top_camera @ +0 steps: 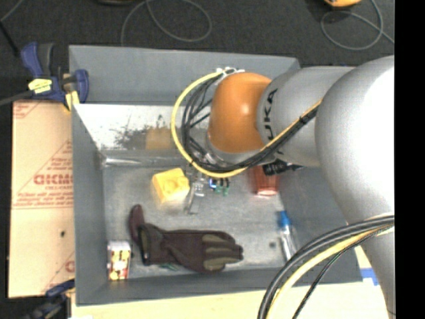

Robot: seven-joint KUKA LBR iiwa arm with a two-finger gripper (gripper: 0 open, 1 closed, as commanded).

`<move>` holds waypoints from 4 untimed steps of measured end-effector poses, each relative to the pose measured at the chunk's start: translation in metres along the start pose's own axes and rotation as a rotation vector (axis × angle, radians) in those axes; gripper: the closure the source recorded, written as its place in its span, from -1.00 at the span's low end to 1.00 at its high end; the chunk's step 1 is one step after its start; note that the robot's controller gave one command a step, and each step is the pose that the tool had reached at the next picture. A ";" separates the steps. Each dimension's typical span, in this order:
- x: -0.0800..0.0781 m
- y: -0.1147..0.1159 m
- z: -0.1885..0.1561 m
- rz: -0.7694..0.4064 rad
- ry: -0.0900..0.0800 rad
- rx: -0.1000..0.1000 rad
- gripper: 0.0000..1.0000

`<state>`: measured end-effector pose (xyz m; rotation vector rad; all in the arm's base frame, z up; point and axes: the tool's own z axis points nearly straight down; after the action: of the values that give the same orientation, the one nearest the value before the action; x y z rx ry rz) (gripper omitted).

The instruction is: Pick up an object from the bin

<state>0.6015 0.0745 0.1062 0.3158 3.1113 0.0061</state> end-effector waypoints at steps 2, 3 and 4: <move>0.014 0.005 0.022 0.048 0.005 0.002 -1.00; 0.006 0.027 0.022 0.136 -0.006 -0.001 -1.00; 0.006 0.040 0.034 -0.065 -0.003 0.000 1.00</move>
Offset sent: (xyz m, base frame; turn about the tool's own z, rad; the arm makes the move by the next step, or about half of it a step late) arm 0.0210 0.0194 -0.0084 0.0221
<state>0.6045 0.1146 0.0727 0.2142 3.1166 0.0044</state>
